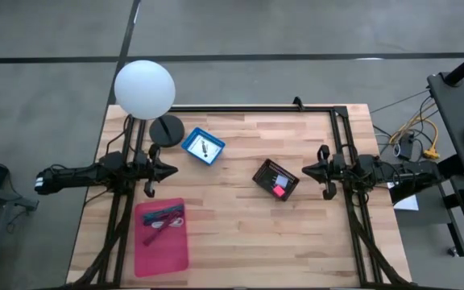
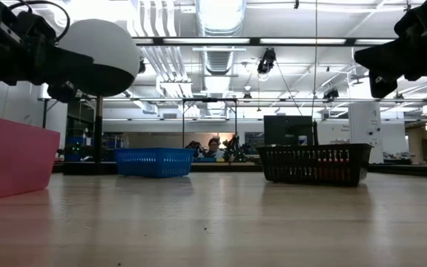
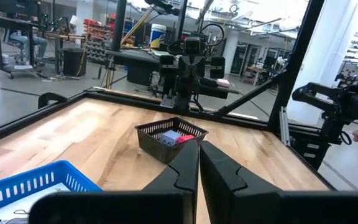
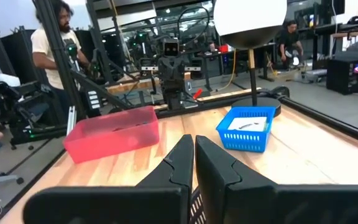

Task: Pick and place items into bin
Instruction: Return to Home Position

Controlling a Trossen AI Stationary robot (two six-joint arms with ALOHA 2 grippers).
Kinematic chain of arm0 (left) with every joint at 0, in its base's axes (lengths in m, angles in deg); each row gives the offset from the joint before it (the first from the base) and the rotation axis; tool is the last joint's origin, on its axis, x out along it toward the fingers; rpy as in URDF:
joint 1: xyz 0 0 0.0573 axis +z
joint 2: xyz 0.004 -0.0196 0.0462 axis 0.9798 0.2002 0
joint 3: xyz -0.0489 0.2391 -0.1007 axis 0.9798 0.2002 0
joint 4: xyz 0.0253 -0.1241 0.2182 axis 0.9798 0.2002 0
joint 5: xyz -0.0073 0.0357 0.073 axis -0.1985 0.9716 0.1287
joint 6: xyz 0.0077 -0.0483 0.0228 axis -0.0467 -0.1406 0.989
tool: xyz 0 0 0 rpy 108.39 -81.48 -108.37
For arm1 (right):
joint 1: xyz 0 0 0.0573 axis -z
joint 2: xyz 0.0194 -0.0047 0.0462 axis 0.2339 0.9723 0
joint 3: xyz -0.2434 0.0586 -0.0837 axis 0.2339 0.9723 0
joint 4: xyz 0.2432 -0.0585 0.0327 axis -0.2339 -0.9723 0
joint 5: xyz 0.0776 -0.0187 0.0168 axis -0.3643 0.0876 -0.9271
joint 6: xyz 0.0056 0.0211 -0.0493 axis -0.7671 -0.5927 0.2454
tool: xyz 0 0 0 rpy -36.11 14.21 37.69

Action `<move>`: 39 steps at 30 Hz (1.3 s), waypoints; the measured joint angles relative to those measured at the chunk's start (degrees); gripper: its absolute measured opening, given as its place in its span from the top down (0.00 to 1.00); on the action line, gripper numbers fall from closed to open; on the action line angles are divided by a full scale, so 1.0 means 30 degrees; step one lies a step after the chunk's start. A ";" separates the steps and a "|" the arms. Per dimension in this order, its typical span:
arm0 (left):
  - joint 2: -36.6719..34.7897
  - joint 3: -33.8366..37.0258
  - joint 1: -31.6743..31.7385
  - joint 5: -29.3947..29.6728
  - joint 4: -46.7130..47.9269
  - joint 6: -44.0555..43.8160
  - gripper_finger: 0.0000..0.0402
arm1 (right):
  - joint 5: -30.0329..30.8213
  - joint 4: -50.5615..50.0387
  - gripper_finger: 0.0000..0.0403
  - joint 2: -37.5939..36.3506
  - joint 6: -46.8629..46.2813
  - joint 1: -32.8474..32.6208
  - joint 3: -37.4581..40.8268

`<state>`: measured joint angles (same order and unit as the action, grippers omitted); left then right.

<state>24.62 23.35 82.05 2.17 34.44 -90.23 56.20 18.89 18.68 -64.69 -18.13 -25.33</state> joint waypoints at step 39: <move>0.0016 0.0015 0.0007 -0.0263 -0.0003 0.0468 1.00 | 0.0008 0.0005 0.98 0.0227 0.0015 0.0000 0.0000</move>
